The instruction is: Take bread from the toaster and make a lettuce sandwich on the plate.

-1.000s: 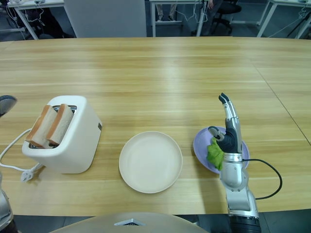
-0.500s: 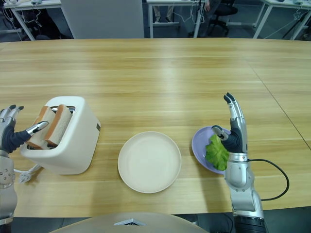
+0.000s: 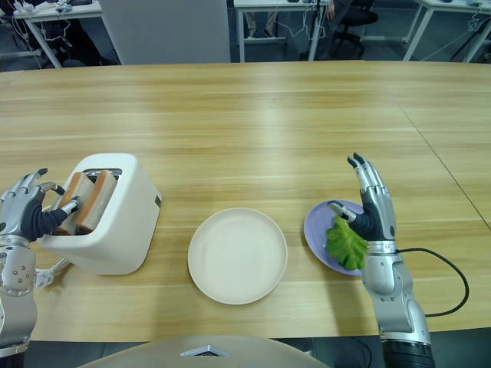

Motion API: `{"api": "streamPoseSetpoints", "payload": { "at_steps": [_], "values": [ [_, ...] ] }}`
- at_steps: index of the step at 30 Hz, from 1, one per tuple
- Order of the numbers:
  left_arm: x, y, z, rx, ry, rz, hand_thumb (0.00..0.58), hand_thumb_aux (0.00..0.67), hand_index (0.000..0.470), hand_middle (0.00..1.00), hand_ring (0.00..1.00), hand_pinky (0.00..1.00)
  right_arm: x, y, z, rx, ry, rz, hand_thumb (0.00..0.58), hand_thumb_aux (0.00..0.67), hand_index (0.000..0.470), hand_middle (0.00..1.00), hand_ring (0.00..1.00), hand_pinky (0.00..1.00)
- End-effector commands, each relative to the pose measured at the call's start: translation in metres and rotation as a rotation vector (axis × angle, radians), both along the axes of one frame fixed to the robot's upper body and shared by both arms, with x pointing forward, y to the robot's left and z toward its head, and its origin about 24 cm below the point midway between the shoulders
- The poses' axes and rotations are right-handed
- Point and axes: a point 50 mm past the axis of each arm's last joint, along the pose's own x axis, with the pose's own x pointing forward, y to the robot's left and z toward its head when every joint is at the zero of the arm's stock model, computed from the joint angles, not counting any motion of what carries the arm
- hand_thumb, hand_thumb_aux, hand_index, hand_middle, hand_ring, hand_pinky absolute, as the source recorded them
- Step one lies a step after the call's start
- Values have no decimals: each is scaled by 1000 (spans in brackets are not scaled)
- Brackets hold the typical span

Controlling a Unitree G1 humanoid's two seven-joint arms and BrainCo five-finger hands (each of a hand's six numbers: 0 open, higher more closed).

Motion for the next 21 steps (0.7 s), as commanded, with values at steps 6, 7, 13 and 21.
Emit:
{"api": "streamPoseSetpoints", "payload": {
  "at_steps": [6,7,13,21],
  "values": [
    [-5,-12,19,-46,-193,-36,580,670,460,1000,1000,1000,-5,-49,-40,-367,267,-77,0,0,0,0,0,0],
    [-5,-12,22,-45,-218,-39,580,670,460,1000,1000,1000,-7,-54,-44,-393,281,-74,0,0,0,0,0,0],
    [-8,-12,45,-2,-365,-51,580,670,460,1000,1000,1000,-5,-66,-51,-420,292,-55,0,0,0,0,0,0],
    [-12,-12,73,50,-477,-78,580,670,460,1000,1000,1000,3,-88,-48,-504,389,27,0,0,0,0,0,0]
  ]
}}
